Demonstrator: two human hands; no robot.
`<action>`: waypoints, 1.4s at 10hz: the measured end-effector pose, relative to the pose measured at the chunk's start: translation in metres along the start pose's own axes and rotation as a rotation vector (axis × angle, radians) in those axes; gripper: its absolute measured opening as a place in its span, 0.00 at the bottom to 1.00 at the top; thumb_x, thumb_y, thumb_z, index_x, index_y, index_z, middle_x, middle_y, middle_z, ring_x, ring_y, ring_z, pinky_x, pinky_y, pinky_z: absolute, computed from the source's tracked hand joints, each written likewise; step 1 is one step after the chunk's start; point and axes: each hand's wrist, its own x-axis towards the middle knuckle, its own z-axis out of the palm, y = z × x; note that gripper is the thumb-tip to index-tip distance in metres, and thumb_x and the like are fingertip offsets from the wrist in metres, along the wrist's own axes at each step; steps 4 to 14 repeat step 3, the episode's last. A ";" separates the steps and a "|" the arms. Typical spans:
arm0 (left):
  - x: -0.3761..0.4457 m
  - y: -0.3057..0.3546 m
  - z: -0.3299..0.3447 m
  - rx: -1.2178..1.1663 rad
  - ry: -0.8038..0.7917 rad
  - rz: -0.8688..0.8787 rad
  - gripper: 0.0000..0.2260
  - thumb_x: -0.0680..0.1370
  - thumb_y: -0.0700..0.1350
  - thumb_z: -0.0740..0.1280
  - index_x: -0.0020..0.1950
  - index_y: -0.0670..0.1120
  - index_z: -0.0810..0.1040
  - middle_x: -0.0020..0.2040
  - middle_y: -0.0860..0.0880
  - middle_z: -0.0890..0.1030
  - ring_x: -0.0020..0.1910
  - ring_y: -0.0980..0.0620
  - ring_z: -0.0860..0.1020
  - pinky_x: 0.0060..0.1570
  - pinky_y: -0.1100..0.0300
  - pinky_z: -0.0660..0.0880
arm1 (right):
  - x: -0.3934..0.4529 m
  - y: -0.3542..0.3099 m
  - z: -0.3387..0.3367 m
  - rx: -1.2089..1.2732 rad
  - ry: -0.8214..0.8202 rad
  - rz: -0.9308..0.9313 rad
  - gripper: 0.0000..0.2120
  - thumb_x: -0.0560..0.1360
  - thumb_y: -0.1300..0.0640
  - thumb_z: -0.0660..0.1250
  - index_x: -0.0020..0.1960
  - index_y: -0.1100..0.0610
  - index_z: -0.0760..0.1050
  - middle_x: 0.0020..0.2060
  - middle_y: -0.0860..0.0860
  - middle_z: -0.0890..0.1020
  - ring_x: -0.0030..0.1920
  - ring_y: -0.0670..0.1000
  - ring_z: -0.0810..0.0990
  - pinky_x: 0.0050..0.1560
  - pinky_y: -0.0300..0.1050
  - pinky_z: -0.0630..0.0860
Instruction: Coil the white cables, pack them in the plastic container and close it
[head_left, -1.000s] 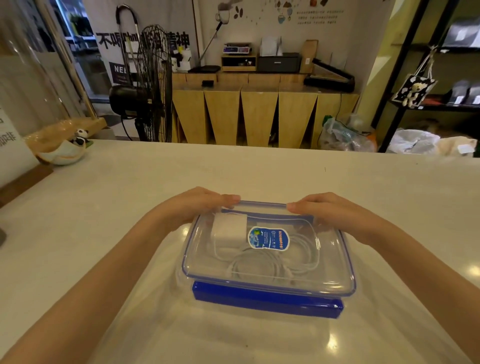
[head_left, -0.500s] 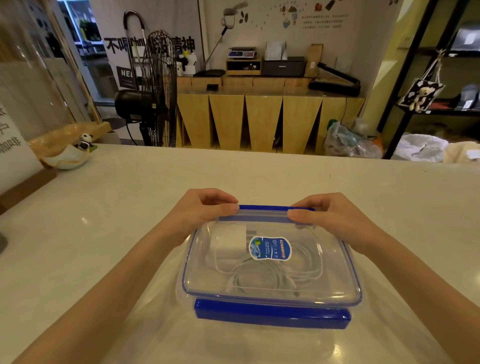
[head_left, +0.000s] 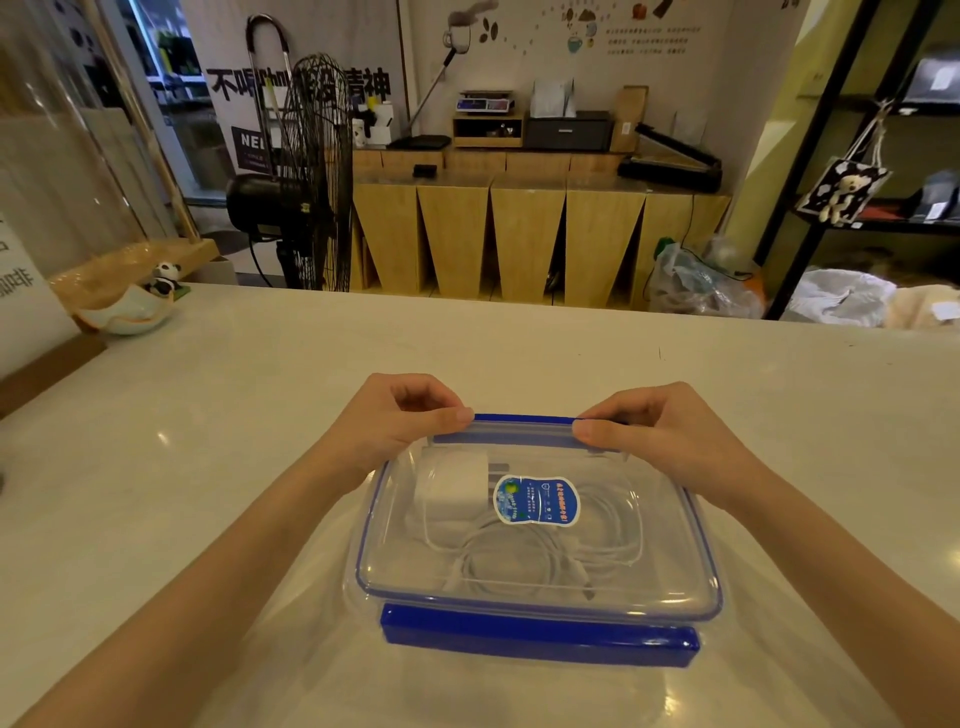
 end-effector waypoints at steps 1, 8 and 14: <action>0.000 0.003 -0.002 0.088 -0.059 0.034 0.06 0.72 0.39 0.69 0.39 0.49 0.80 0.38 0.52 0.82 0.38 0.58 0.80 0.38 0.69 0.77 | -0.001 -0.002 0.001 -0.094 -0.028 0.035 0.07 0.68 0.52 0.71 0.45 0.51 0.81 0.42 0.47 0.84 0.47 0.47 0.81 0.43 0.39 0.76; -0.003 0.021 -0.006 0.442 0.164 0.374 0.11 0.72 0.47 0.68 0.53 0.49 0.78 0.50 0.55 0.78 0.49 0.59 0.77 0.47 0.66 0.73 | -0.022 -0.050 -0.018 -0.058 0.273 -0.368 0.11 0.71 0.53 0.68 0.54 0.49 0.76 0.46 0.44 0.84 0.50 0.44 0.80 0.55 0.45 0.77; -0.003 0.021 -0.006 0.442 0.164 0.374 0.11 0.72 0.47 0.68 0.53 0.49 0.78 0.50 0.55 0.78 0.49 0.59 0.77 0.47 0.66 0.73 | -0.022 -0.050 -0.018 -0.058 0.273 -0.368 0.11 0.71 0.53 0.68 0.54 0.49 0.76 0.46 0.44 0.84 0.50 0.44 0.80 0.55 0.45 0.77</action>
